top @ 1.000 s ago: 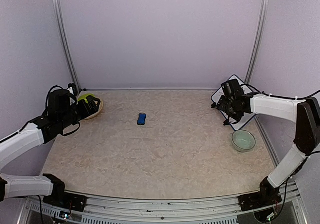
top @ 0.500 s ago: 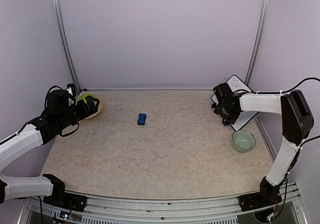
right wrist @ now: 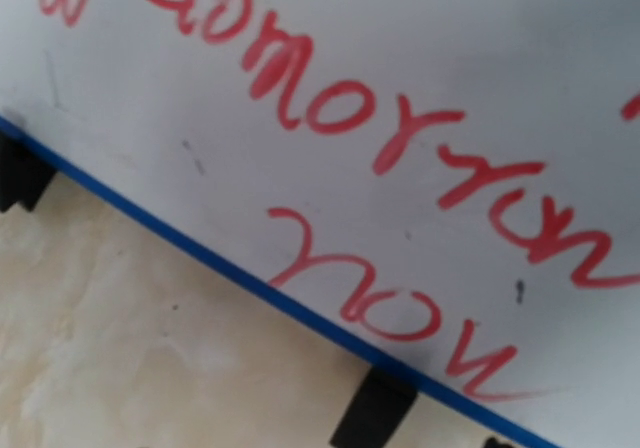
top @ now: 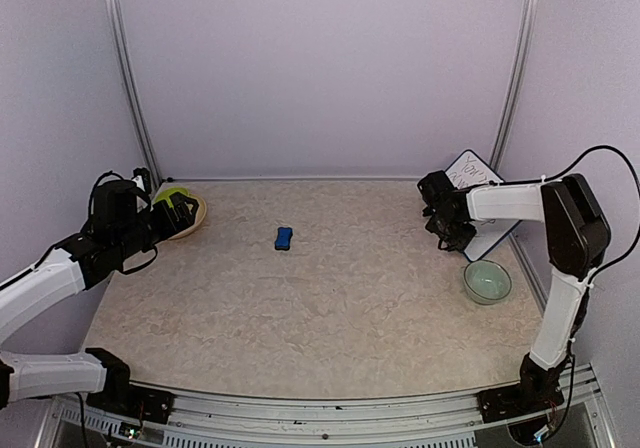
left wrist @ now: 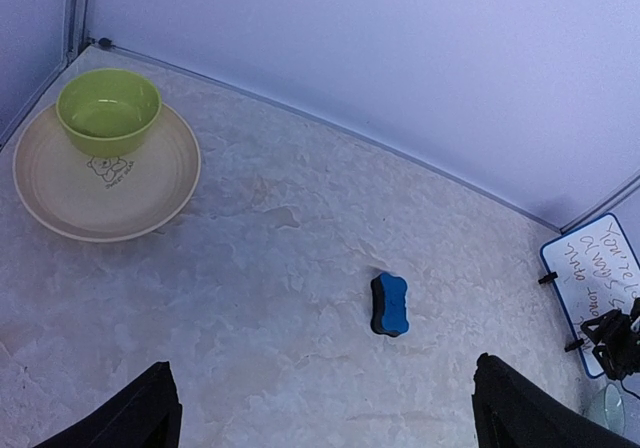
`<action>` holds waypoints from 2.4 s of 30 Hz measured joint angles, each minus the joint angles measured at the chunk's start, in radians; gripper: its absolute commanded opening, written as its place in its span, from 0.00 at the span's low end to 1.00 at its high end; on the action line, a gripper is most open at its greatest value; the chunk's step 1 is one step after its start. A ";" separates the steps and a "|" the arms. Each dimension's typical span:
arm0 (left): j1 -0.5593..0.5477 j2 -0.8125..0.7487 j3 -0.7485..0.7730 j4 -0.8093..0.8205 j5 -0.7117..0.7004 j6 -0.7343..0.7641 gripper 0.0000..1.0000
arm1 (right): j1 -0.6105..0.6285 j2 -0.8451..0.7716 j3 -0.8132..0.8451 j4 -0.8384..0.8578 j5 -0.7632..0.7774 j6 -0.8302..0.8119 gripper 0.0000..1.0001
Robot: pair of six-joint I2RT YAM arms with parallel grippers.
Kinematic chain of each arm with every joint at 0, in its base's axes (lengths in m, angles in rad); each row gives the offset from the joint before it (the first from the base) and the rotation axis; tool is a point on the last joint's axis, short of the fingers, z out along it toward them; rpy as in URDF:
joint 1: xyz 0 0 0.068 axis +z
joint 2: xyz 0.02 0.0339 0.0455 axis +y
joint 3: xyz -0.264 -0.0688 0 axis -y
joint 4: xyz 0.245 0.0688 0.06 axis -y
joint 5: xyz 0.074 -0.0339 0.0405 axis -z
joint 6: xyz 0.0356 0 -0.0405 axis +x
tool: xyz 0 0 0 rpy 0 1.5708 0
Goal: Erase the whiteboard
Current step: Move the whiteboard to the center of the board.
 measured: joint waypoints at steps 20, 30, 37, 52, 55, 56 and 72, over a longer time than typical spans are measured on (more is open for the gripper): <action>0.000 0.002 -0.006 0.001 0.000 0.000 0.99 | 0.000 0.094 0.064 -0.074 0.049 0.117 0.56; 0.000 0.005 -0.018 0.013 0.008 -0.001 0.99 | 0.020 0.132 0.098 -0.120 0.078 0.148 0.50; 0.000 0.007 -0.025 0.024 0.011 -0.001 0.99 | 0.024 0.151 0.114 -0.142 0.090 0.174 0.46; 0.000 0.007 -0.053 0.031 0.020 -0.004 0.99 | 0.026 0.190 0.147 -0.193 0.127 0.219 0.44; 0.000 0.007 -0.057 0.032 0.026 -0.004 0.99 | 0.026 0.194 0.160 -0.209 0.135 0.231 0.43; 0.000 0.007 -0.058 0.032 0.027 -0.004 0.99 | 0.026 0.194 0.163 -0.213 0.138 0.233 0.43; 0.000 0.006 -0.063 0.039 0.034 -0.004 0.98 | 0.026 0.238 0.205 -0.249 0.156 0.253 0.35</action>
